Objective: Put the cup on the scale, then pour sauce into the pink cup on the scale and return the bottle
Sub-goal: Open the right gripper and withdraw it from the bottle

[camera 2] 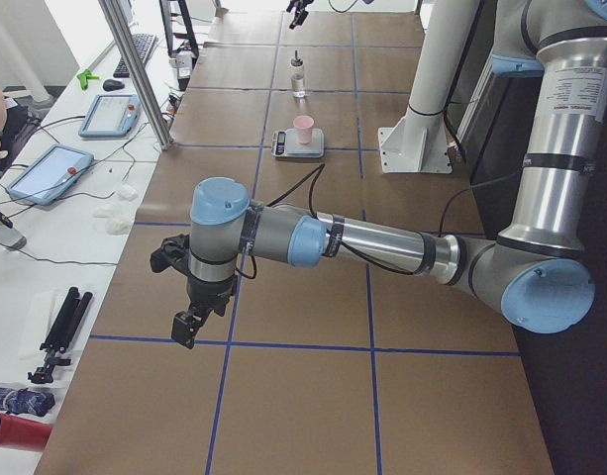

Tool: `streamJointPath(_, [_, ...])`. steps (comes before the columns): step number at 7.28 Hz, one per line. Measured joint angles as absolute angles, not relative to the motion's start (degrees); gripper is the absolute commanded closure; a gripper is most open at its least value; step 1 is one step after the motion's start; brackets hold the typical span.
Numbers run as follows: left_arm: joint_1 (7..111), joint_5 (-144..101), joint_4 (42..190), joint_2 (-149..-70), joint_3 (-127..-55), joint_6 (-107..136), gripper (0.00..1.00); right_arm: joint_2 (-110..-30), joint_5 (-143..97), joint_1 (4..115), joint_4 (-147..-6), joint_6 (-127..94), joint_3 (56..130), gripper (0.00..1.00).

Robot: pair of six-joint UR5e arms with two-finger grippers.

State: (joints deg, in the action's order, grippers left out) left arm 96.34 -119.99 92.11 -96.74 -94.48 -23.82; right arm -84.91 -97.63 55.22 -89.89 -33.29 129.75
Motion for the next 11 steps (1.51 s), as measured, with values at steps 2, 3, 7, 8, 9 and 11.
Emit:
streamJointPath(2, [96.3, -120.0, 92.1, -96.7, -94.5, -23.8, 0.0, -81.5, -119.6, 70.7, -90.5, -20.8, 117.5, 0.0])
streamJointPath(3, [96.3, -120.1, 92.1, -96.7, -94.4, -23.8, 0.0, -80.1, -129.5, 76.2, -91.8, -15.6, 110.6, 0.0])
streamJointPath(7, [96.4, -120.4, 92.0, -95.7, -93.7, -24.0, 0.0, -83.3, -139.2, 84.1, -102.2, 0.9, 100.4, 0.0])
streamJointPath(8, [96.4, -120.5, 92.1, -95.0, -92.5, -24.1, 0.0, -84.4, -138.7, 84.3, -102.3, 1.4, 99.2, 0.0])
streamJointPath(9, [96.4, -120.7, 92.2, -93.7, -91.5, -24.1, 0.0, -85.0, -138.3, 84.2, -101.3, 1.3, 97.7, 0.0])
streamJointPath(11, [96.4, -123.4, 92.3, -90.1, -90.2, -24.1, 0.0, -86.9, -138.2, 84.2, -97.2, 1.1, 95.8, 0.0])
